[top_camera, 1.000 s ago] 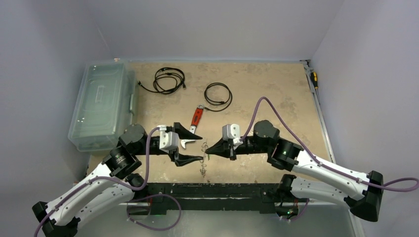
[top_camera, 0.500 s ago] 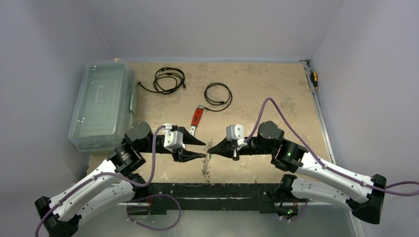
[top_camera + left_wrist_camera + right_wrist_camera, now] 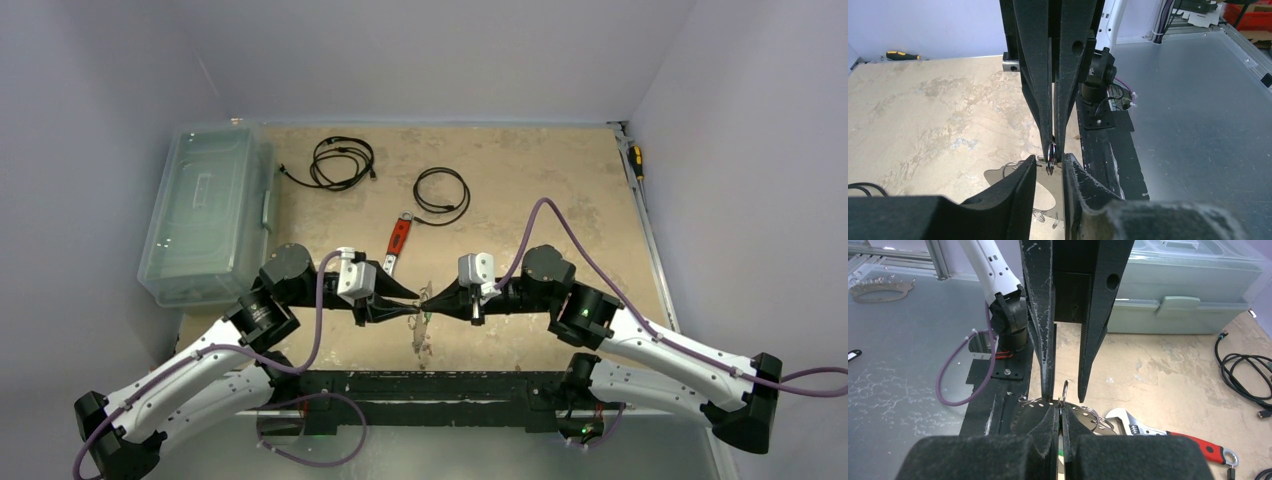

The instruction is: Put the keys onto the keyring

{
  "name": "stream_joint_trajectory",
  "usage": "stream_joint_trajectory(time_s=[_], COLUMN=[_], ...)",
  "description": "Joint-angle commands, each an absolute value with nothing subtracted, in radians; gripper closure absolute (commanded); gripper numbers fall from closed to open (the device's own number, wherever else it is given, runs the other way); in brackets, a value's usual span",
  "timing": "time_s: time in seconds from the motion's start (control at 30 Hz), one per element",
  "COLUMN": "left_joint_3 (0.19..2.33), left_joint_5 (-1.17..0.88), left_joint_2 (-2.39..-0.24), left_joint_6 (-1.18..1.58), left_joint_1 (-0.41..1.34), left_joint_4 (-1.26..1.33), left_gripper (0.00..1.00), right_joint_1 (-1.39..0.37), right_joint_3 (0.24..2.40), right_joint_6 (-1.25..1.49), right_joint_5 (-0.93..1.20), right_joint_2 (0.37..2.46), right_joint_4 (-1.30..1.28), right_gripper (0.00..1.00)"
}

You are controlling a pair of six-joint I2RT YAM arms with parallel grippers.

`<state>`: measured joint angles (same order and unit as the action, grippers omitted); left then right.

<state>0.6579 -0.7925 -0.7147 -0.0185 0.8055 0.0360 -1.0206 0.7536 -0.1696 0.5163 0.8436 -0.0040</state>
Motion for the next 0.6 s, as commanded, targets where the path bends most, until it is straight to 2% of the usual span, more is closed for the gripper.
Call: stream_joint_trajectory(time_s=[0.0, 0.3, 0.57], left_joint_3=[0.655, 0.656, 0.659], left_joint_5=[-0.809, -0.805, -0.805], left_joint_2=[-0.716, -0.713, -0.712], left_joint_6=[-0.008, -0.008, -0.008], left_joint_1=[0.804, 0.805, 0.805], left_joint_4=[0.074, 0.074, 0.069], left_gripper=[0.79, 0.85, 0.80], right_joint_1=[-1.022, -1.022, -1.022], right_joint_3=[0.815, 0.826, 0.826], right_joint_6=[-0.183, -0.187, -0.188], right_joint_5=[0.543, 0.561, 0.562], right_joint_2=[0.838, 0.860, 0.859], right_joint_4=[0.026, 0.021, 0.012], right_gripper=[1.00, 1.00, 1.00])
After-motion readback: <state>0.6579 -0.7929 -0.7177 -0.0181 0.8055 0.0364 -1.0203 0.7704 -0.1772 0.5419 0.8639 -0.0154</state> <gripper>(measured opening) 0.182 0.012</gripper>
